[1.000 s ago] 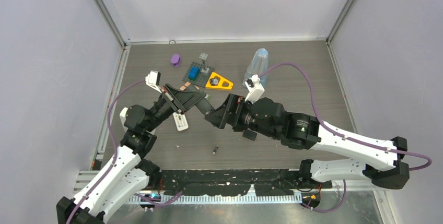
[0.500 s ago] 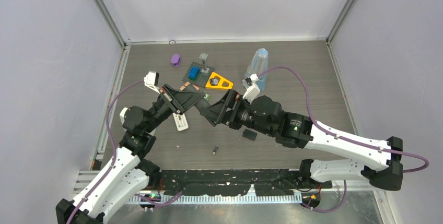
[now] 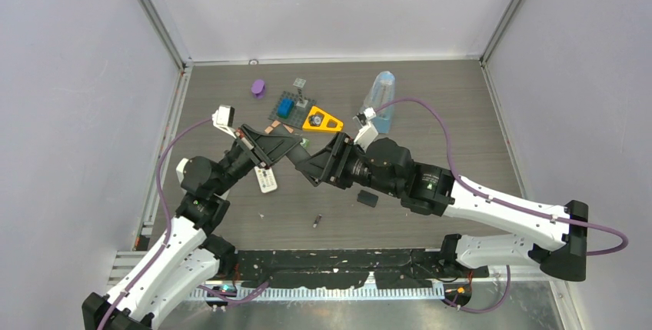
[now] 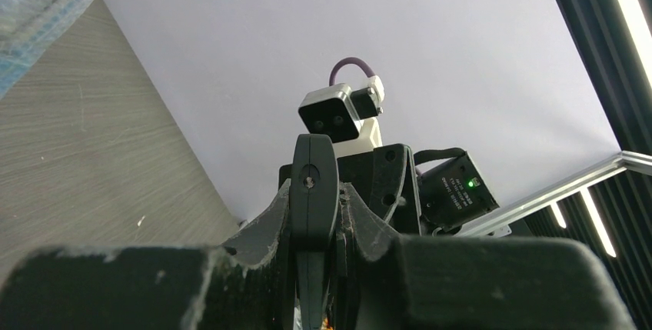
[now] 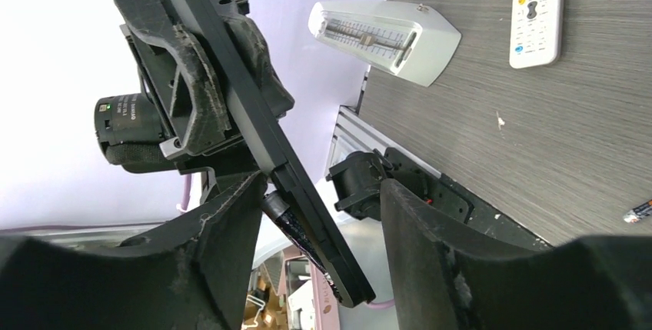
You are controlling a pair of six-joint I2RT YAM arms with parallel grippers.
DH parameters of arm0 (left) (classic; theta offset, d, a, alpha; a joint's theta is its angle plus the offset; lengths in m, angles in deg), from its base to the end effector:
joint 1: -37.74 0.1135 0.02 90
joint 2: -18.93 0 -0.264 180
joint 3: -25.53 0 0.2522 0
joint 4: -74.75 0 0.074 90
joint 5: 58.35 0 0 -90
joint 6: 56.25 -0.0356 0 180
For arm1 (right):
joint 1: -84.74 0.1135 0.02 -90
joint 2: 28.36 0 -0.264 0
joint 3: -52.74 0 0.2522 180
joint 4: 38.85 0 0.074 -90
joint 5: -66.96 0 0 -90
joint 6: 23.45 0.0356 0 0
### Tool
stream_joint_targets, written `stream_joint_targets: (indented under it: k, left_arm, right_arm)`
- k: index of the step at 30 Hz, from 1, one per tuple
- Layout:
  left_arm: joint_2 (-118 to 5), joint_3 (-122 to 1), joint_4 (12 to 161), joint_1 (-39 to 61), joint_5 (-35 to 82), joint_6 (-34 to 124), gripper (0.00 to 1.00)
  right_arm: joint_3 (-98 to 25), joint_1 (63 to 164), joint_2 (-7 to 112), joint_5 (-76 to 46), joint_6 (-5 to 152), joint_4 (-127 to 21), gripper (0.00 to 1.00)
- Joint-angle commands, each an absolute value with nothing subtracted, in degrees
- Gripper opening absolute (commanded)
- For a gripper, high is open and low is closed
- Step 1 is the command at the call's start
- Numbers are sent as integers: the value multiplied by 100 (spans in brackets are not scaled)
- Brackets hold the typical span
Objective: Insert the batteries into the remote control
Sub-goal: Load the battery into the remote control.
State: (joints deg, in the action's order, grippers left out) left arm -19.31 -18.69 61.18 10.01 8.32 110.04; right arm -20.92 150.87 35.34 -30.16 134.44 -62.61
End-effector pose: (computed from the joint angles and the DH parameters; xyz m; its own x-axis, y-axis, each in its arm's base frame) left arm 0.1386 -0.0888 0.3389 -0.6658 -0.6578 -0.3521 0.4673 0.0002 -0.8841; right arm 0.1083 0.2338 0.3677 -0.8319 0.3919 -0.3929 -0.2338 0.3947 0.8886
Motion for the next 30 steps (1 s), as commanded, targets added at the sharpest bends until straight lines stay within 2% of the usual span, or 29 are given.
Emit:
stream_joint_targets:
  k: [1,3,8,11,14,16,17,18,19,21,23,30]
  left_arm:
    - [-1865,-1885,5936,1014,1021,11163,0]
    - [-1834,-1875,5962,1015,1109,11231,0]
    - [-1751,-1799,6049,1014,1330,11465,0]
    - [-1703,-1708,6050,1014,1474,11662,0]
    - [-1673,-1668,6021,1014,1518,11759,0]
    - [-1679,-1669,6013,1014,1501,11756,0]
    - [-1684,-1664,5994,1014,1489,11744,0]
    - [-1695,-1658,5953,1014,1473,11706,0]
    - [-1707,-1654,5936,1014,1454,11680,0]
    - [-1712,-1628,5890,1014,1427,11644,0]
    - [-1717,-1588,5827,1014,1432,11628,0]
    - [-1769,-1496,5583,1014,1432,11650,0]
  right_arm:
    - [-2083,15044,3518,-2940,13467,-5978,59]
    - [-2048,15036,3526,-2907,13469,-5920,55]
    - [-1987,14958,3611,-2571,13561,-5617,33]
    - [-1967,14945,3650,-2453,13587,-5488,29]
    - [-1967,14928,3655,-2405,13556,-5434,28]
    - [-1961,14904,3629,-2394,13547,-5412,34]
    - [-1937,14902,3613,-2404,13546,-5371,43]
    - [-1913,14893,3573,-2415,13541,-5347,49]
    - [-1872,14873,3541,-2446,13543,-5309,60]
    - [-1782,14850,3440,-2491,13545,-5210,70]
    - [-1685,14799,3322,-2543,13531,-5117,75]
    - [-1287,14767,2869,-2696,13502,-5046,76]
